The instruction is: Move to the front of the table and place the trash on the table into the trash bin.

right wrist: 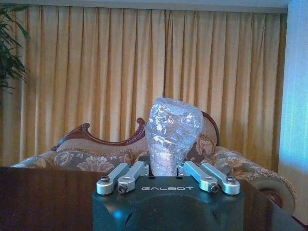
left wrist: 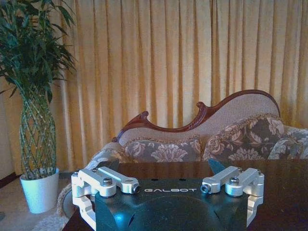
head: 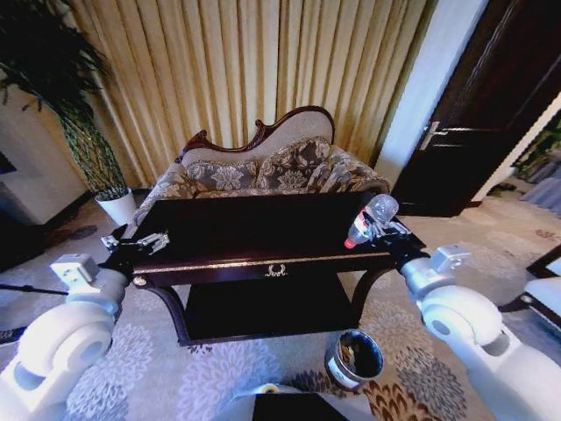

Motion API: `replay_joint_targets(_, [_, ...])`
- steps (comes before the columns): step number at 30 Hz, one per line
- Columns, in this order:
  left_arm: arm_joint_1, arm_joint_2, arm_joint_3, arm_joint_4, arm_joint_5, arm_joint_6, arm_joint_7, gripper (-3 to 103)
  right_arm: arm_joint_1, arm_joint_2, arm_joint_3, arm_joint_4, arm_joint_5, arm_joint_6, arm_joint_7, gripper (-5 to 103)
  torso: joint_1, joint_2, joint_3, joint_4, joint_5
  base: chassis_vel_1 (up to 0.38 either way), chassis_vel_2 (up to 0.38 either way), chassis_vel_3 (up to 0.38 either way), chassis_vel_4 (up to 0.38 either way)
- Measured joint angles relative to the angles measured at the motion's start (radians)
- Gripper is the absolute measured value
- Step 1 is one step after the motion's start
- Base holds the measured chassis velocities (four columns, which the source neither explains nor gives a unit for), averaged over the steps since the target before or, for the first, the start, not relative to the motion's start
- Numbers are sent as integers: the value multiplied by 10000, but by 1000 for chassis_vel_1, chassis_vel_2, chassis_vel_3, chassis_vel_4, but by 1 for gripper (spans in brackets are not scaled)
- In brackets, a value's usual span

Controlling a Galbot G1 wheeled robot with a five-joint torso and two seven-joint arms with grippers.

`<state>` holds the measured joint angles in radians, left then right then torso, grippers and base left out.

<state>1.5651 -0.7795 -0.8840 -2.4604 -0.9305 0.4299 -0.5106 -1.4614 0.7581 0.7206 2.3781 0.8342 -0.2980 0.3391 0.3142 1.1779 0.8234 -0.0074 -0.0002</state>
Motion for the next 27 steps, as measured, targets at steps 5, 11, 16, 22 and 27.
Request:
replay_joint_targets(5, [205, -134, -101, -109, 77, -2, 126, 100, -209, 135, 29, 20, -215, 0, 4, 22, -2, 1, -1, 0, 3, 192, -176, -171, 173])
replay_joint_targets(11, [317, -227, -172, -201, 124, -22, 214, 100, -645, 481, 14, 60, -664, 53, 6, 22, -2, 1, 0, -1, 2, 180, -187, -176, 175])
replay_joint_targets(16, [412, -287, -246, -286, 179, -24, 238, 100, -909, 730, -181, -337, -1452, 153, -12, 22, -7, 4, -3, -1, 2, 155, -154, -138, 131])
replay_joint_targets(22, [628, -437, -395, -389, 288, -20, 336, 100, -1123, 1188, -830, -1756, -1932, 155, -79, 22, -7, 2, -1, 0, 5, 19, -25, -33, 37])
replay_joint_targets(27, [752, -511, -447, -399, 295, -15, 361, 100, -325, 1821, -1689, -4260, -2057, 267, -388, 21, 8, -5, 4, -2, 3, 0, 0, 0, 0])
